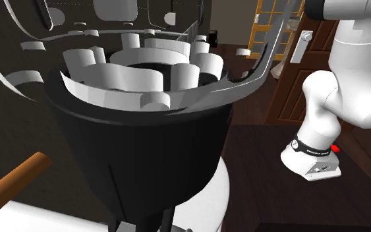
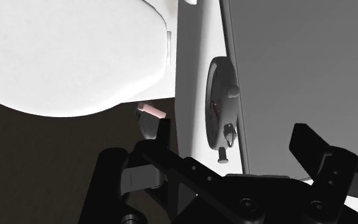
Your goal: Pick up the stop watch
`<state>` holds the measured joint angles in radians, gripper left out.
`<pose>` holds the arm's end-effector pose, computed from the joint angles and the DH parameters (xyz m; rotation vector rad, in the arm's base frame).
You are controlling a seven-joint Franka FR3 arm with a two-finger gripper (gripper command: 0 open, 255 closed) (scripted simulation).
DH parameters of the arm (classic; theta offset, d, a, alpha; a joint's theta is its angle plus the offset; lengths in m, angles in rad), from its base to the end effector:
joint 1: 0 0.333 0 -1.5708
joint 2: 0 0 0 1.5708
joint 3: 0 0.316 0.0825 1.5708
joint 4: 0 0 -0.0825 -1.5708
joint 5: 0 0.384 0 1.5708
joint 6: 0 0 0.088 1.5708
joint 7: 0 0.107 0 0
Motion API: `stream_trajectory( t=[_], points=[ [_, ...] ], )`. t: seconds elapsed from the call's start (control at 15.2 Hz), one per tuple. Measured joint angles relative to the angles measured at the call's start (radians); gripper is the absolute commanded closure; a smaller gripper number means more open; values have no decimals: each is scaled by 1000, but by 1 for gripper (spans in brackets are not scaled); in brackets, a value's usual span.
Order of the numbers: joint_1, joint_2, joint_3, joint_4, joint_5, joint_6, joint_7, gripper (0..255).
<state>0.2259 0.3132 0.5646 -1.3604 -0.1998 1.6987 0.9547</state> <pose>0.5059 0.4068 0.5716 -3.0948 0.2700 -0.1125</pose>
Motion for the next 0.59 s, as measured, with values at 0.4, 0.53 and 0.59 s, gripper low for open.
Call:
stream_trajectory(
  t=[0.4, 0.53, 0.59],
  points=[
    [-6, -5, -1, -40, 2, 36, 1, 255],
    [-6, -5, -1, -40, 2, 36, 1, 255],
    [-6, -5, -1, -39, 2, 36, 1, 255]
  ],
)
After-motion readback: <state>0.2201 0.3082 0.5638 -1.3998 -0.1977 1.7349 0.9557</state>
